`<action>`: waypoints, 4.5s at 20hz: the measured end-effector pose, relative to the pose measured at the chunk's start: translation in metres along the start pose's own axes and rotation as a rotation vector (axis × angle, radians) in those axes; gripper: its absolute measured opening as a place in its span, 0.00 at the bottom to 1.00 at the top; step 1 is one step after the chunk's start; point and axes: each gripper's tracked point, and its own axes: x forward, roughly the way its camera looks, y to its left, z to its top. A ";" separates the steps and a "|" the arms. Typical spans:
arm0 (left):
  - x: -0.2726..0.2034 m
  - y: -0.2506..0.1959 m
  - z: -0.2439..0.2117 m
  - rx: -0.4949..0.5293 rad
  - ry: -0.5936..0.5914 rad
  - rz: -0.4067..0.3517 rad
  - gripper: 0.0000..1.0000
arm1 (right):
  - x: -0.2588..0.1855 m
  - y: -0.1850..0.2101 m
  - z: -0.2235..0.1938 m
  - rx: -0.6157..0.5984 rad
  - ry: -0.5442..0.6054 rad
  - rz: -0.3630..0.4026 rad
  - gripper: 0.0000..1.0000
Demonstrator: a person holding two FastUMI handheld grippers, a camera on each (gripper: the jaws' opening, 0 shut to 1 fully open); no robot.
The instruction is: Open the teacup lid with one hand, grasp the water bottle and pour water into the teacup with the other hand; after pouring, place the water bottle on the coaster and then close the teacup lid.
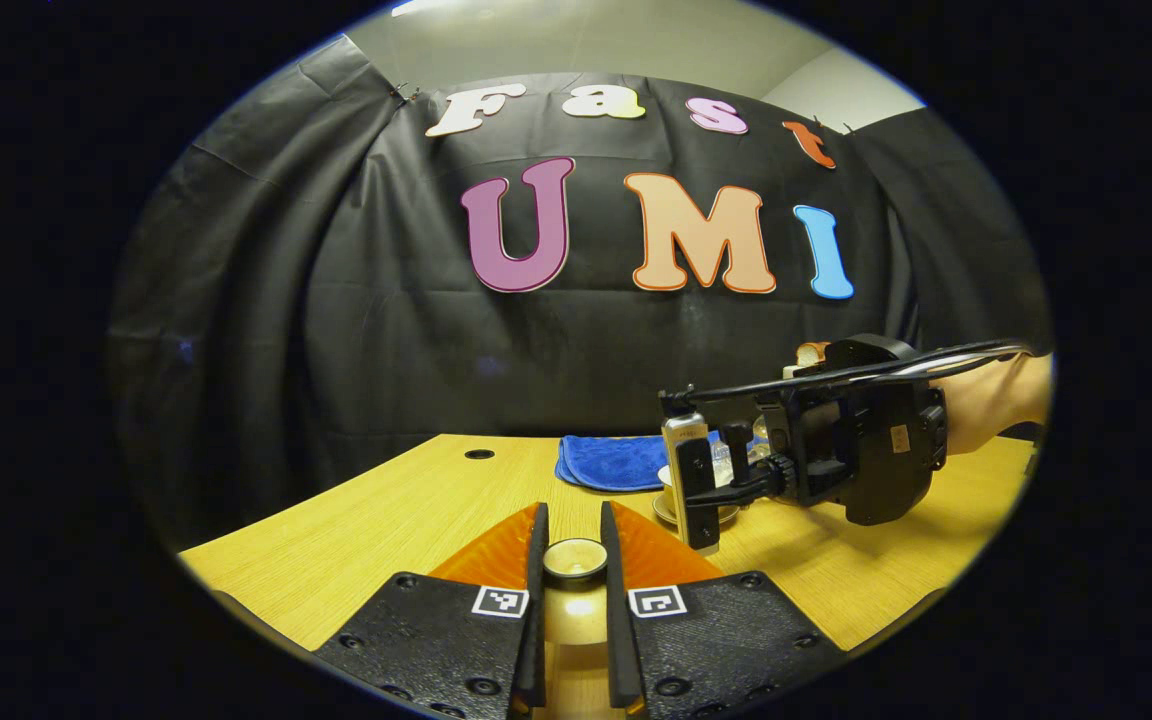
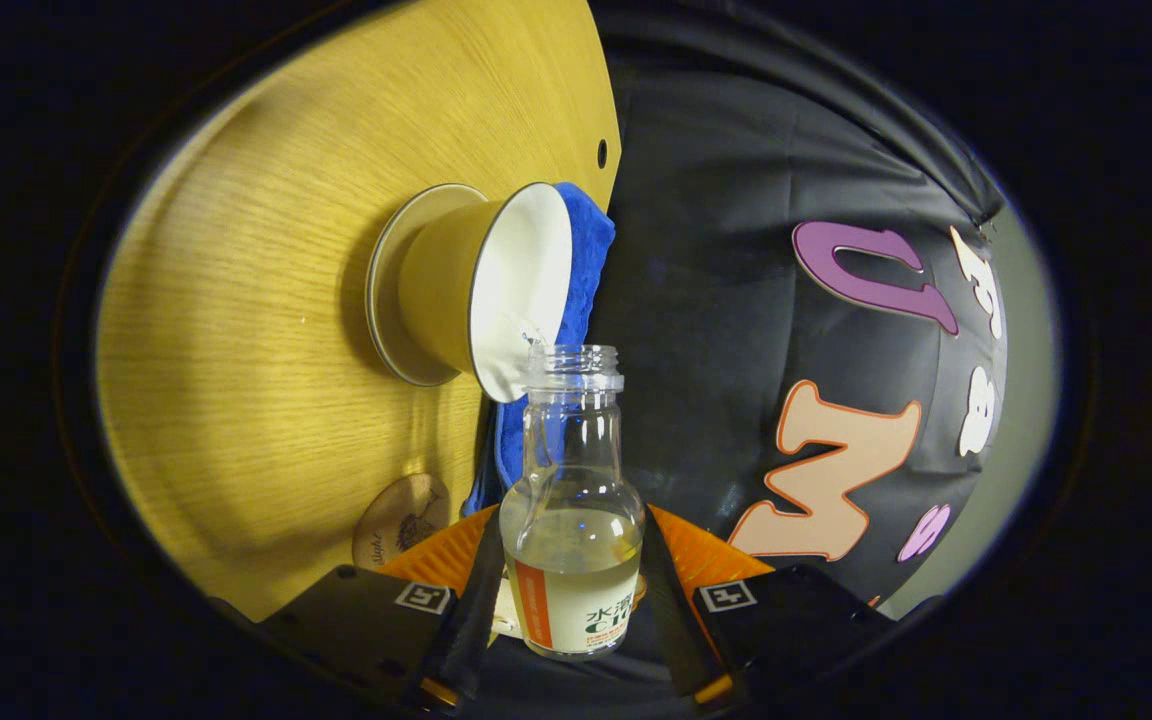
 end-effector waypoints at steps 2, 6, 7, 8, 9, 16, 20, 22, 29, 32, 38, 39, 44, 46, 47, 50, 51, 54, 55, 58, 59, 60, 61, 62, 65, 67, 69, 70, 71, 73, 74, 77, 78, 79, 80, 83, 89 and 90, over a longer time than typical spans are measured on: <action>0.000 0.000 0.001 0.000 -0.001 0.000 0.22 | -0.004 -0.003 0.003 -0.036 -0.007 -0.016 0.75; 0.000 -0.001 0.000 0.000 -0.001 0.000 0.22 | -0.006 -0.021 0.010 -0.095 -0.019 -0.042 0.75; 0.001 -0.001 0.001 0.000 -0.001 0.000 0.22 | -0.005 -0.022 0.011 -0.114 -0.021 -0.048 0.75; 0.000 -0.001 0.000 0.000 -0.001 0.000 0.24 | -0.005 -0.025 0.012 -0.135 -0.023 -0.054 0.75; 0.000 -0.001 0.000 -0.001 -0.001 0.000 0.22 | -0.005 -0.028 0.012 -0.155 -0.023 -0.060 0.75; 0.000 -0.001 0.000 -0.001 -0.001 0.000 0.22 | -0.005 -0.042 0.022 -0.259 -0.050 -0.105 0.74; 0.000 -0.001 0.000 -0.001 -0.001 0.000 0.22 | -0.008 -0.050 0.028 -0.332 -0.066 -0.138 0.74; 0.000 -0.001 0.000 -0.001 -0.001 0.000 0.22 | -0.008 -0.048 0.030 -0.337 -0.069 -0.139 0.74; 0.001 0.000 0.000 -0.002 -0.001 0.005 0.22 | -0.010 -0.045 0.035 -0.341 -0.076 -0.133 0.74; 0.000 0.000 -0.001 -0.002 -0.002 0.006 0.24 | -0.010 -0.043 0.035 -0.333 -0.073 -0.121 0.74; 0.000 0.001 0.000 0.000 -0.004 0.008 0.22 | -0.008 -0.027 0.030 -0.150 -0.068 -0.032 0.73; 0.000 0.001 0.000 0.001 -0.003 0.008 0.22 | -0.010 -0.023 0.030 -0.068 -0.072 -0.007 0.73; 0.001 0.001 0.000 0.002 -0.004 0.011 0.22 | -0.009 -0.024 0.025 0.423 -0.097 0.100 0.75; 0.000 0.002 -0.001 0.001 -0.003 0.014 0.24 | -0.002 -0.025 0.014 0.678 -0.109 0.129 0.73; 0.001 0.001 -0.001 0.001 -0.003 0.014 0.22 | 0.002 -0.024 0.009 0.795 -0.114 0.127 0.73; 0.000 0.003 -0.001 0.001 -0.003 0.017 0.22 | 0.003 -0.028 -0.013 1.121 -0.135 0.098 0.74; 0.000 0.003 0.000 0.001 -0.003 0.018 0.22 | 0.003 -0.027 -0.023 1.227 -0.142 0.090 0.74; 0.000 0.004 0.000 0.001 -0.003 0.022 0.22 | 0.006 -0.024 -0.042 1.518 -0.166 0.060 0.76; 0.000 0.004 0.000 0.001 -0.003 0.022 0.22 | 0.011 -0.022 -0.047 1.594 -0.159 0.046 0.77; 0.000 0.003 0.000 0.000 -0.003 0.022 0.22 | 0.020 -0.012 -0.050 1.748 -0.148 0.025 0.75; 0.000 0.003 0.000 0.000 -0.003 0.023 0.22 | 0.020 -0.012 -0.050 1.764 -0.147 0.024 0.75; 0.001 0.003 -0.001 -0.001 -0.003 0.023 0.22 | 0.018 -0.013 -0.053 1.772 -0.148 0.020 0.75; 0.001 0.003 -0.001 -0.001 -0.003 0.023 0.22 | 0.017 -0.014 -0.054 1.772 -0.153 0.010 0.75; 0.000 0.003 -0.001 -0.001 -0.002 0.025 0.22 | 0.018 -0.014 -0.054 1.772 -0.157 0.002 0.75; 0.000 0.004 -0.001 -0.002 -0.002 0.029 0.22 | 0.020 -0.011 -0.053 1.792 -0.175 -0.017 0.76; 0.001 0.004 -0.001 -0.001 -0.002 0.032 0.22 | 0.017 -0.010 -0.053 1.804 -0.184 -0.037 0.75; 0.000 0.005 -0.001 0.000 0.000 0.034 0.22 | 0.020 -0.012 -0.055 1.836 -0.214 -0.064 0.77; 0.000 0.005 0.000 -0.001 -0.001 0.035 0.22 | 0.021 -0.014 -0.053 1.834 -0.204 -0.064 0.77; 0.000 0.006 -0.001 -0.001 0.000 0.037 0.22 | 0.020 -0.011 -0.055 1.829 -0.210 -0.067 0.75; 0.001 0.006 -0.001 -0.002 -0.001 0.041 0.22 | 0.019 -0.010 -0.056 1.829 -0.205 -0.067 0.78; 0.001 0.006 -0.001 -0.002 -0.001 0.041 0.22 | 0.017 -0.009 -0.057 1.831 -0.192 -0.068 0.80; 0.012 -0.010 0.000 -0.004 -0.006 -0.012 0.22 | 0.016 -0.010 -0.059 1.830 -0.167 -0.083 0.85; 0.019 -0.014 -0.001 -0.004 -0.007 -0.034 0.22 | 0.016 -0.010 -0.060 1.829 -0.168 -0.089 0.96; 0.027 -0.021 -0.001 -0.003 -0.004 -0.059 0.23 | 0.015 -0.010 -0.061 1.831 -0.157 -0.094 0.92; 0.036 -0.030 -0.002 0.000 -0.004 -0.089 0.22 | 0.014 -0.011 -0.061 1.830 -0.161 -0.098 0.94; 0.063 -0.058 0.000 0.002 -0.008 -0.192 0.22 | 0.005 -0.012 -0.061 1.829 -0.162 -0.096 0.96; 0.119 -0.085 -0.001 0.002 -0.004 -0.242 0.22 | -0.022 -0.007 -0.065 1.827 -0.210 -0.061 0.96; 0.128 -0.088 -0.004 0.004 0.002 -0.238 0.21 | -0.028 -0.007 -0.067 1.826 -0.216 -0.057 0.96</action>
